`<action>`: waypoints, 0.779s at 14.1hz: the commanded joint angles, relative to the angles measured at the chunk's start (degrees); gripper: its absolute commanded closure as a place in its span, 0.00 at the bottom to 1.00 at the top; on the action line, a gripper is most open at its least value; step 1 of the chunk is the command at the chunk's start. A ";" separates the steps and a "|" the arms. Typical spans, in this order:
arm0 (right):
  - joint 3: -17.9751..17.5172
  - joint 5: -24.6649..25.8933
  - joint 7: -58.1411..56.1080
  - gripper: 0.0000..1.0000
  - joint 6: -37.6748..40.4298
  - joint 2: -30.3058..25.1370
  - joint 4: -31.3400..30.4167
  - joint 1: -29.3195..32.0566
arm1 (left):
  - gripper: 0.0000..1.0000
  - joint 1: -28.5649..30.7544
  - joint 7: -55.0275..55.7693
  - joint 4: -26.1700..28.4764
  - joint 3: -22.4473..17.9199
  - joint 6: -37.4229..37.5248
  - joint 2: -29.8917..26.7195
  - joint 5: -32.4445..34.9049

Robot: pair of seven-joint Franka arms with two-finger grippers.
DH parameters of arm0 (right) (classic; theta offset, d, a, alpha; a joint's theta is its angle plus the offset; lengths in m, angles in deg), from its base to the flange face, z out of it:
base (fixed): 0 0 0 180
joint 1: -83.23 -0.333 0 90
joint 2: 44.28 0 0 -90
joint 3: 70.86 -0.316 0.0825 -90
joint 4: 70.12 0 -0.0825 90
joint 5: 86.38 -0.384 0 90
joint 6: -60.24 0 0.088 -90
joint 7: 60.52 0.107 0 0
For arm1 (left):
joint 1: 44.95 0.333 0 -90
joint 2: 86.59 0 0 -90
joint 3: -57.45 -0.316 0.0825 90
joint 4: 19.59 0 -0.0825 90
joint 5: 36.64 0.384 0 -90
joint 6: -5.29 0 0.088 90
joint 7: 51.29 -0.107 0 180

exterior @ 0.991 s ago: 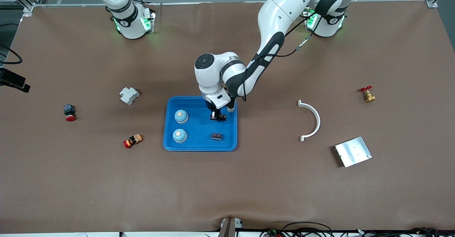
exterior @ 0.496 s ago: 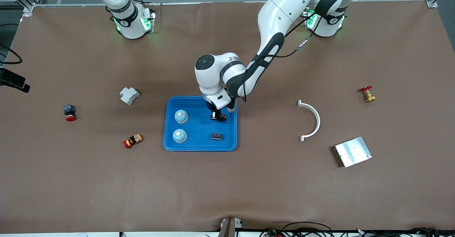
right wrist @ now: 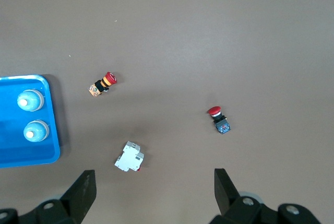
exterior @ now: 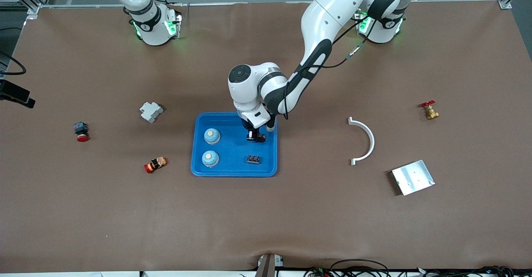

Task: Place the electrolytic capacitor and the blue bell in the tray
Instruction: 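Open the left gripper and lift it off the capacitor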

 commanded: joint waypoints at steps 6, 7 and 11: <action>-0.69 0.20 0.65 0.00 0.00 -0.31 0.36 0.83 | 0.00 -0.87 -0.75 -1.08 -0.98 -0.30 0.37 -0.47; -0.69 0.20 0.65 0.00 0.09 -0.31 0.36 0.83 | 0.00 -0.87 -0.84 -1.08 -0.98 -0.30 0.20 -0.47; -0.69 0.20 0.65 0.00 -0.17 -0.31 0.36 0.83 | 0.00 -0.34 -1.01 -1.08 -0.89 0.49 -1.90 -0.91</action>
